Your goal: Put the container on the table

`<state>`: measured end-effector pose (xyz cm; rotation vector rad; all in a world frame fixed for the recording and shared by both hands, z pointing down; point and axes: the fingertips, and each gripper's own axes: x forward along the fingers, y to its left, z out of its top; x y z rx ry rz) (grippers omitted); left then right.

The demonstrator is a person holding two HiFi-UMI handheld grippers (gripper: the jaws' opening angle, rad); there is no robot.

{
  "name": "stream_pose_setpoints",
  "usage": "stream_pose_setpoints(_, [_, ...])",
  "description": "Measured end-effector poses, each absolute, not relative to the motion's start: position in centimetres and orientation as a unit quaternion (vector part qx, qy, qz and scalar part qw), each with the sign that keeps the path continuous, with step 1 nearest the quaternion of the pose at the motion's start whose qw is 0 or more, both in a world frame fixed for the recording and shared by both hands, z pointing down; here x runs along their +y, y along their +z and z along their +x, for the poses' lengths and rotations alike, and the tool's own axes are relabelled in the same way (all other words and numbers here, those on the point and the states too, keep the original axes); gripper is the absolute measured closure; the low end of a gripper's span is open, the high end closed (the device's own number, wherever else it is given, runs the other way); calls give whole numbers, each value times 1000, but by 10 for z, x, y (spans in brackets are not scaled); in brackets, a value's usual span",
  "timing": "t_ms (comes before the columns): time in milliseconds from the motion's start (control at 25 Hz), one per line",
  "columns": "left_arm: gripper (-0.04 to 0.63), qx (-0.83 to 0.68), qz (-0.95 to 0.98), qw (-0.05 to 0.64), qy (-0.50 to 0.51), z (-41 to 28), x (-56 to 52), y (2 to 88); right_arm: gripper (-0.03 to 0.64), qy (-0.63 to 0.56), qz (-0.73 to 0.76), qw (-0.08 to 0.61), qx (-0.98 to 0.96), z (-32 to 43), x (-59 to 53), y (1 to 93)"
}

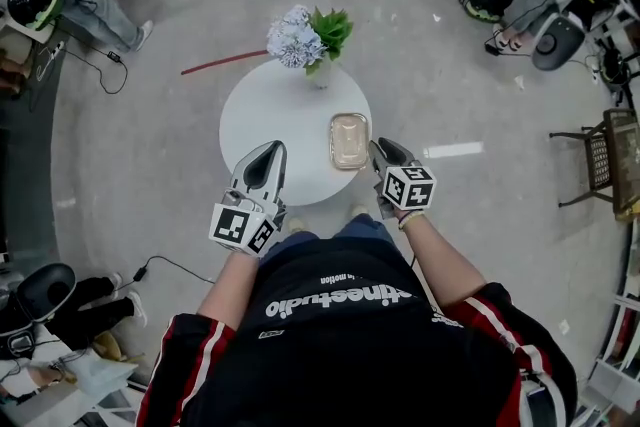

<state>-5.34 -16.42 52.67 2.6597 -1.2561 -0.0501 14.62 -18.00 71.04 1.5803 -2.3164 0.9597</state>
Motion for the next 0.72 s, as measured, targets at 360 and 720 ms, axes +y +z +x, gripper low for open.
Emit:
stream_pose_setpoints(360, [571, -410, 907, 92, -22, -51, -162, 508, 499, 217, 509, 70, -830, 116, -187, 623])
stream_pose_setpoints(720, [572, -394, 917, 68, -14, -47, -159, 482, 499, 133, 493, 49, -859, 94, -181, 548])
